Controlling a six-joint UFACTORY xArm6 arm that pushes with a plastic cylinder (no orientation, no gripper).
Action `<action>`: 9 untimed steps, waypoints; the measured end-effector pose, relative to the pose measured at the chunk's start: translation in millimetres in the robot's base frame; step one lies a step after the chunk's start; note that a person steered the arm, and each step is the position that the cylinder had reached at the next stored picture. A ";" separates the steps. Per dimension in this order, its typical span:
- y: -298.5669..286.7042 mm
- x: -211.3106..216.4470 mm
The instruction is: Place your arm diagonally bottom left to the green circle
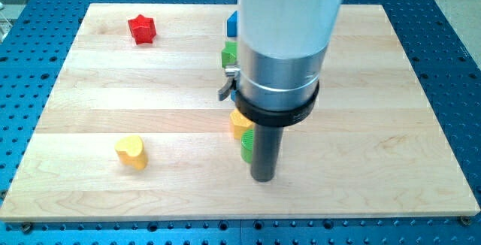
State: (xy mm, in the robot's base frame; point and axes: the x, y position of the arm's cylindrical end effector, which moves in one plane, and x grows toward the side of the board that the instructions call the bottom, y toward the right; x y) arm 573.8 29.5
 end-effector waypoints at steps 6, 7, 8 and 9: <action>-47.2 31.1; -117.9 30.2; -109.8 -4.3; -116.6 6.3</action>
State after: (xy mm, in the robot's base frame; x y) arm 580.1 -87.1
